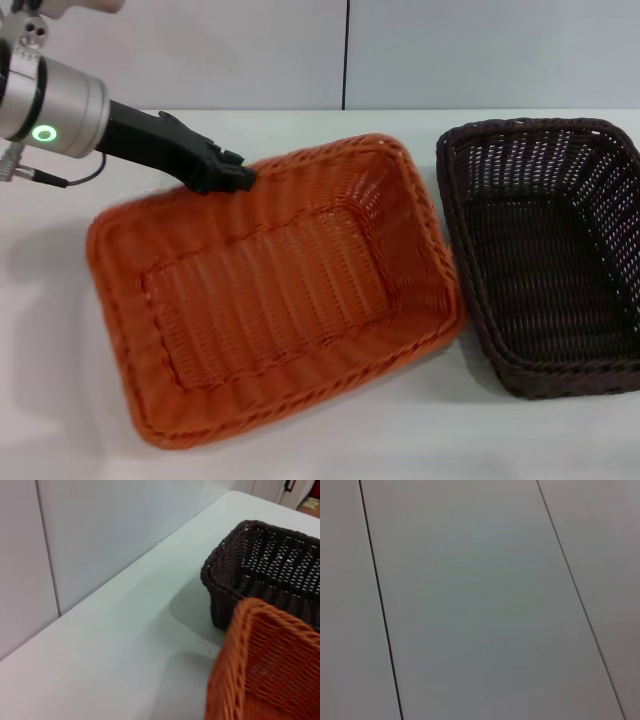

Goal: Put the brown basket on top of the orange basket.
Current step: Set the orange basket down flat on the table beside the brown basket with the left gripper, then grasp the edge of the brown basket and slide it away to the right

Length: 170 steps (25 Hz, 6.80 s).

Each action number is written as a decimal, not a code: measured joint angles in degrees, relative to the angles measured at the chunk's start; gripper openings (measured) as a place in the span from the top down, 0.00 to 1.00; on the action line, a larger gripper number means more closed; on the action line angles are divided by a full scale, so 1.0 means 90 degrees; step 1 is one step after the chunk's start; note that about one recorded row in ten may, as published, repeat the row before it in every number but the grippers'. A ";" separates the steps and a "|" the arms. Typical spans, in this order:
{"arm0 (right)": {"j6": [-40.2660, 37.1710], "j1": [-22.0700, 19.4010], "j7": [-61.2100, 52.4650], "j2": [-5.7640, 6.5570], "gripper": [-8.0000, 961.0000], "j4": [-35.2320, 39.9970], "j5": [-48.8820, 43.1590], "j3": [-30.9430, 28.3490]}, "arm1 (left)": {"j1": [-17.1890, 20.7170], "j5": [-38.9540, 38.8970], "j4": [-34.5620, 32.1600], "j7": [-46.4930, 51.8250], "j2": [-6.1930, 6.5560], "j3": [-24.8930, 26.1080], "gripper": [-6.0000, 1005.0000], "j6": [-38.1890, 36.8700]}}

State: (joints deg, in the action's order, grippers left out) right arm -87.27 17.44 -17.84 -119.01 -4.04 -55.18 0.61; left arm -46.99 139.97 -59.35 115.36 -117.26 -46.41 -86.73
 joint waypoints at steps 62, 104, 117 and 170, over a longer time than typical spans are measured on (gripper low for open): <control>0.0056 0.0160 0.0001 0.0001 0.39 0.0059 -0.0031 0.0000 | 0.3566 -0.4513 0.1640 -0.2100 0.0358 -0.0312 0.48 0.0335; -0.0722 0.0272 -0.8383 0.0922 0.39 0.6180 -0.3359 0.2448 | 0.3384 -0.7206 0.2631 -0.4588 -0.0095 0.1432 0.50 -0.2067; -0.0342 0.1784 -1.0563 0.1981 0.39 0.7203 -0.6421 0.2855 | 0.3371 -0.7509 0.2990 -0.4865 -0.0098 0.1458 0.78 -0.2121; -0.3186 0.3554 -0.9987 0.1552 0.39 0.7483 -0.9873 0.5347 | 0.3126 -0.7489 0.3460 -0.5054 -0.0076 0.1375 0.87 -0.1830</control>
State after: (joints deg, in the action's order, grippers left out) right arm -115.94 49.43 -107.73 -105.03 63.30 -144.04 48.74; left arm -18.85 72.57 -28.21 69.87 -117.95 -34.03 -103.20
